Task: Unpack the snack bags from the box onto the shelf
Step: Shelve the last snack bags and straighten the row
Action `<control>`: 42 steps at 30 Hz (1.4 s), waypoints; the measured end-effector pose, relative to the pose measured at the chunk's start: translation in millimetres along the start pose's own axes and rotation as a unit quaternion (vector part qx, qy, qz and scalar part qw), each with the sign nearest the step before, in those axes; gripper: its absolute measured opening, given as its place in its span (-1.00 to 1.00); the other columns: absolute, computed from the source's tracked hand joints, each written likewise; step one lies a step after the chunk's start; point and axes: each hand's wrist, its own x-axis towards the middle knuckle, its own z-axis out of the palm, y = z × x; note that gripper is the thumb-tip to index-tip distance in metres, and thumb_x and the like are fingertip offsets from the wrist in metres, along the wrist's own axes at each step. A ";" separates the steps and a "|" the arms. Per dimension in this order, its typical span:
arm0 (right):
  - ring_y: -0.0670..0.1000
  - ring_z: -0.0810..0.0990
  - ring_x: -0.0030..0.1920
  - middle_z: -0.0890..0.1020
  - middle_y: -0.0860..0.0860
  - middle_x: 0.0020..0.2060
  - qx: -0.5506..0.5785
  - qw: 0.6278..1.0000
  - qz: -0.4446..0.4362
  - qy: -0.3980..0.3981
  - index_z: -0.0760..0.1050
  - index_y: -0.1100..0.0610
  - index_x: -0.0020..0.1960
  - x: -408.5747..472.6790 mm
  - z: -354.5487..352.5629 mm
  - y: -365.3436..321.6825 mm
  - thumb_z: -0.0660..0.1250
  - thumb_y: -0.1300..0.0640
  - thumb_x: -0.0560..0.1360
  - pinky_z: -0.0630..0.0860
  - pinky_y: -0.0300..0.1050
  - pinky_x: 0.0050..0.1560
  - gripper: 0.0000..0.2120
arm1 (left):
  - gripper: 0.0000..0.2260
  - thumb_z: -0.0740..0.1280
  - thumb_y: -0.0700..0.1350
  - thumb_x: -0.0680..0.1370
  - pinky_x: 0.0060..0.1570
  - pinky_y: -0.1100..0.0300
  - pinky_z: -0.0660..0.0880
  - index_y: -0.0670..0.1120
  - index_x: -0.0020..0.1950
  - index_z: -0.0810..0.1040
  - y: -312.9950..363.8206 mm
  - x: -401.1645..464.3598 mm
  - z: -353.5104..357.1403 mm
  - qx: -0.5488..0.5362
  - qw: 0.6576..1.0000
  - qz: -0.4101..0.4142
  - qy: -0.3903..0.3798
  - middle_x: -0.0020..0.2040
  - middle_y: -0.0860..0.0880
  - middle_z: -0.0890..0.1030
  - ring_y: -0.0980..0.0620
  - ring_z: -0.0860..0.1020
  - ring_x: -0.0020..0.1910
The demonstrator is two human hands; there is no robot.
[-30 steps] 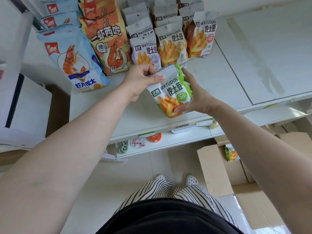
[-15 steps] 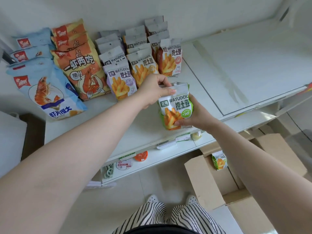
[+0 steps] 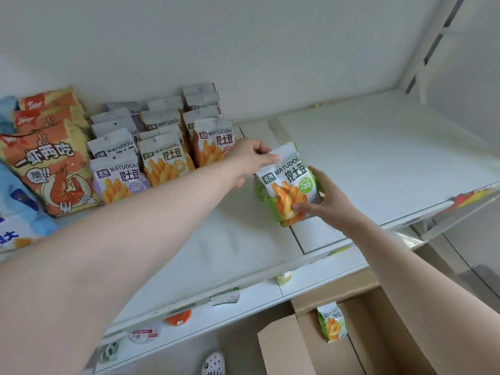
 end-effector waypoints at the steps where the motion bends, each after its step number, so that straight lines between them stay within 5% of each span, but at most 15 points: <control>1: -0.04 0.58 0.24 0.56 -0.08 0.27 -0.019 1.000 -0.011 0.000 0.15 0.00 0.55 9.1 1.0 8.3 0.62 -0.01 0.13 0.53 0.13 0.26 0.10 | -0.81 0.49 -0.19 0.43 -0.20 0.25 0.40 -0.03 -0.26 0.50 -4.5 11.6 3.4 0.029 0.999 0.015 -0.003 -0.26 0.03 0.52 0.03 0.49 -0.15; 4: -0.11 0.58 0.22 0.58 -0.23 0.19 -0.017 0.999 -0.036 -0.002 0.08 -0.05 0.56 32.7 17.2 32.5 0.63 0.07 0.17 0.53 0.04 0.25 0.10 | -0.88 0.45 -0.17 0.47 -0.22 0.36 0.33 -0.06 -0.16 0.52 -8.1 39.2 3.4 0.176 0.977 0.118 -0.031 -0.17 0.06 0.53 0.10 0.47 -0.13; 6: -0.13 0.58 0.22 0.58 -0.25 0.20 0.007 0.998 -0.058 0.017 0.06 -0.08 0.56 48.8 30.3 45.4 0.62 0.14 0.21 0.55 -0.08 0.17 0.09 | -0.89 0.43 -0.13 0.49 -0.27 0.36 0.29 -0.05 -0.11 0.51 1.4 53.9 -1.8 0.315 0.926 0.196 -0.067 -0.13 0.07 0.52 0.10 0.44 -0.11; 9: -0.14 0.59 0.18 0.58 -0.21 0.20 0.051 0.994 -0.077 0.051 0.10 -0.08 0.54 73.7 41.0 52.8 0.59 0.22 0.27 0.57 0.06 0.19 0.00 | -0.88 0.40 -0.06 0.50 -0.27 0.23 0.28 0.00 -0.13 0.47 17.2 78.5 -8.2 0.447 0.854 0.250 -0.087 -0.16 0.09 0.50 0.08 0.43 -0.15; 12: -0.10 0.58 0.21 0.56 -0.11 0.25 0.058 0.992 -0.089 0.069 0.11 -0.01 0.54 103.4 34.0 52.2 0.57 0.27 0.32 0.53 0.14 0.25 -0.05 | -0.90 0.40 -0.06 0.50 -0.26 0.22 0.31 -0.05 -0.09 0.53 28.8 108.6 -10.7 0.480 0.834 0.256 -0.091 -0.10 0.04 0.55 0.06 0.46 -0.14; 19: -0.08 0.59 0.19 0.58 -0.10 0.20 0.028 0.992 -0.104 0.071 0.18 0.04 0.51 181.9 16.4 42.8 0.49 0.30 0.42 0.49 0.08 0.31 -0.22 | -0.83 0.40 -0.05 0.51 -0.25 0.27 0.34 -0.11 0.04 0.58 41.6 182.3 -28.2 0.504 0.827 0.240 -0.070 0.10 -0.04 0.60 0.05 0.47 -0.04; 24: 0.01 0.61 0.16 0.60 -0.11 0.16 -0.008 0.992 -0.100 0.070 0.21 -0.04 0.47 240.1 28.5 28.7 0.53 -0.06 0.18 0.55 0.16 0.19 -0.07 | -0.78 0.41 -0.07 0.51 -0.08 0.27 0.32 -0.13 0.10 0.60 40.2 227.5 -55.0 0.515 0.830 0.210 -0.042 0.13 -0.04 0.59 0.05 0.46 -0.02; 27: -0.01 0.62 0.12 0.61 -0.14 0.11 -0.022 0.991 -0.108 0.077 0.28 -0.10 0.37 273.8 37.0 20.6 0.53 -0.04 0.18 0.57 0.15 0.16 -0.18 | -0.81 0.41 -0.10 0.51 -0.09 0.25 0.32 -0.13 0.09 0.59 36.5 251.8 -69.0 0.529 0.825 0.199 -0.024 0.13 -0.07 0.59 0.05 0.45 -0.03; 32: -0.08 0.56 0.04 0.58 -0.06 0.14 -0.018 0.989 -0.129 0.073 0.29 0.07 0.42 308.1 59.1 10.9 0.52 0.17 0.39 0.51 -0.44 -0.11 -0.32 | -0.77 0.39 -0.10 0.53 -0.06 0.25 0.32 -0.16 0.14 0.58 26.5 272.9 -86.4 0.561 0.806 0.188 0.019 0.15 -0.10 0.59 0.04 0.45 -0.01; 36: -0.03 0.58 0.13 0.58 -0.07 0.16 -0.010 0.987 -0.145 0.073 0.27 0.07 0.46 322.7 70.0 10.4 0.52 0.18 0.41 0.54 -0.09 0.16 -0.29 | -0.77 0.39 -0.09 0.53 -0.05 0.22 0.34 -0.15 0.15 0.59 20.7 280.2 -99.0 0.562 0.807 0.179 0.035 0.14 -0.09 0.59 0.04 0.46 -0.01; 42: -0.08 0.56 0.11 0.56 -0.13 0.15 -0.032 0.980 -0.181 0.080 0.28 0.06 0.47 321.2 69.2 13.7 0.53 0.13 0.41 0.47 -0.19 0.14 -0.28 | -0.72 0.31 0.00 0.58 -0.08 0.18 0.37 -0.20 0.08 0.61 12.4 284.1 -109.3 0.507 0.840 0.189 0.042 -0.01 -0.12 0.58 -0.02 0.49 -0.06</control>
